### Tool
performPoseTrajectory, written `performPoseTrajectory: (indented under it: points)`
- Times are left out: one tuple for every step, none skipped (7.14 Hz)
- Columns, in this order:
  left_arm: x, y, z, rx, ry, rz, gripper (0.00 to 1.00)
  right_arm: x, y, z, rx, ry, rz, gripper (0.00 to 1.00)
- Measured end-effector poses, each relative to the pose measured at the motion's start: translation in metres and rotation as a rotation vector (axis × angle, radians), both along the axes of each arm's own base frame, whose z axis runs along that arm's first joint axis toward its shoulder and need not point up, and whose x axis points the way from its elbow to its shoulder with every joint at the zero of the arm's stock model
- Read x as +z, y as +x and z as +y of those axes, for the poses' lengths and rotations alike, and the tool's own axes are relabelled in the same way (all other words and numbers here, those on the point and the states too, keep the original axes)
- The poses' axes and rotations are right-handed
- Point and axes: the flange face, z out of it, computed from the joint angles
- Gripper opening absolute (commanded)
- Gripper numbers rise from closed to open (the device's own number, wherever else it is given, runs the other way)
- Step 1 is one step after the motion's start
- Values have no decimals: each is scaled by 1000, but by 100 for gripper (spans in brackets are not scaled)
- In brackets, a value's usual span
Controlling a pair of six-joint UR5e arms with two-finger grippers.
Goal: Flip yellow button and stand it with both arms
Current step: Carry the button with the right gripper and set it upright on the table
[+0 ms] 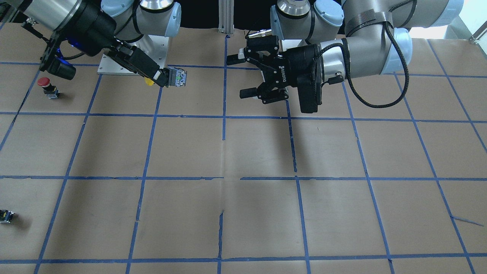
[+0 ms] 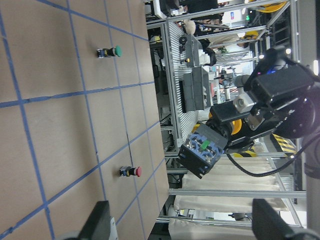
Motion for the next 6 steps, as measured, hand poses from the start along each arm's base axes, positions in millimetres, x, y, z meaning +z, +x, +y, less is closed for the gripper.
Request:
performPoseTrajectory:
  points:
    - [-4, 9, -4, -2, -16, -125, 100, -7, -8, 7, 176, -64, 111, 19]
    - [-9, 19, -9, -6, -38, -259, 100, -16, -18, 12, 366, -114, 218, 19]
    - [-15, 28, -14, -15, -58, -384, 100, -26, -28, 16, 562, -149, 300, 18]
    - [-23, 34, -21, -27, -79, -492, 100, -36, -38, 20, 741, -169, 362, 18]
    - [-33, 39, -28, -47, -97, -608, 100, -47, -50, 25, 908, -175, 433, 18]
    - [-37, 40, -32, -74, -113, -735, 100, -60, -60, 27, 1047, -192, 489, 18]
